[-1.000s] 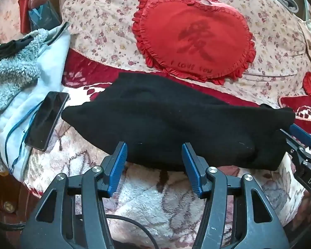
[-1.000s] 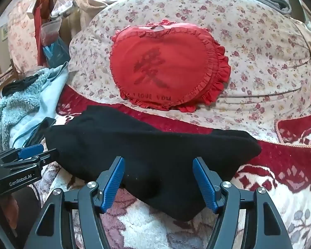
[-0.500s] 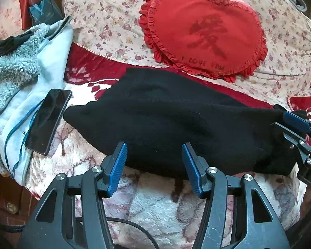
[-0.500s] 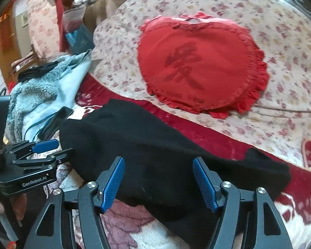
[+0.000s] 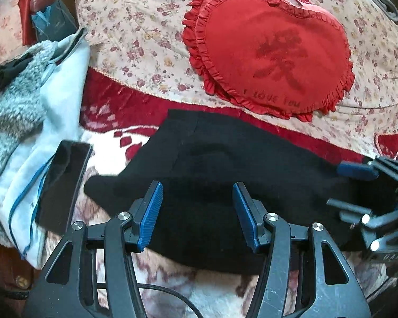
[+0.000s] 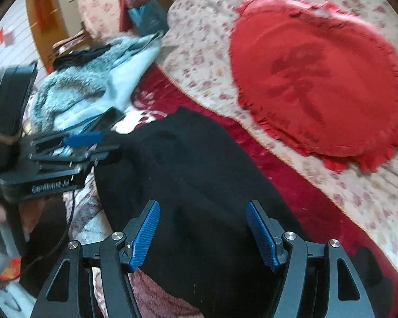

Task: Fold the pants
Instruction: 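Move both grippers to the ends of the black pants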

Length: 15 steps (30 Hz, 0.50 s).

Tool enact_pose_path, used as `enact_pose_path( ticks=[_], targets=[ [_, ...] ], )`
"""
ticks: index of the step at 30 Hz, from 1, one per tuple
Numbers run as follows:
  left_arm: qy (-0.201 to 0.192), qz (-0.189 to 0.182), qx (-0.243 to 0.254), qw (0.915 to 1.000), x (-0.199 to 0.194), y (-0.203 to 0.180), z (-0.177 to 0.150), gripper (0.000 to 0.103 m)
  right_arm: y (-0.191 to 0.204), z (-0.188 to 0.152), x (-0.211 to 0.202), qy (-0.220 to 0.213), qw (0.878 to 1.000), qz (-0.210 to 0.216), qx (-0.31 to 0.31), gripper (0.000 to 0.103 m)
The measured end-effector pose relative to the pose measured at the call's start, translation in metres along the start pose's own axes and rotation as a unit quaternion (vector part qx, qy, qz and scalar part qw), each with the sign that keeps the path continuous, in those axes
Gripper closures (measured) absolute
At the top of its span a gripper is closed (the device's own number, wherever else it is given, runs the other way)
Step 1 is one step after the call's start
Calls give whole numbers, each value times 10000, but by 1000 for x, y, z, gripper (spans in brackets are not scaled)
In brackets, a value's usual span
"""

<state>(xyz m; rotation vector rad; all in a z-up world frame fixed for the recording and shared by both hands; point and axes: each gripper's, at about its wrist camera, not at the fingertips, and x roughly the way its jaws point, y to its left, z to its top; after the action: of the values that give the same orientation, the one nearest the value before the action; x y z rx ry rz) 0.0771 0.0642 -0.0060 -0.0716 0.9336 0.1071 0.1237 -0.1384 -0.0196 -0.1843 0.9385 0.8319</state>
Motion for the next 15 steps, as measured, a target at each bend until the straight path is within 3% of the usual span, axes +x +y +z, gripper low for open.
enact_pose_path(
  ticks=[8, 15],
  targets=[
    [181, 45, 139, 9997, 26, 0, 18, 48, -4, 14, 30, 548, 9971, 117, -514, 37],
    [236, 62, 103, 9996, 33, 2, 21, 48, -3, 23, 33, 579, 9955, 221, -713, 36]
  ],
)
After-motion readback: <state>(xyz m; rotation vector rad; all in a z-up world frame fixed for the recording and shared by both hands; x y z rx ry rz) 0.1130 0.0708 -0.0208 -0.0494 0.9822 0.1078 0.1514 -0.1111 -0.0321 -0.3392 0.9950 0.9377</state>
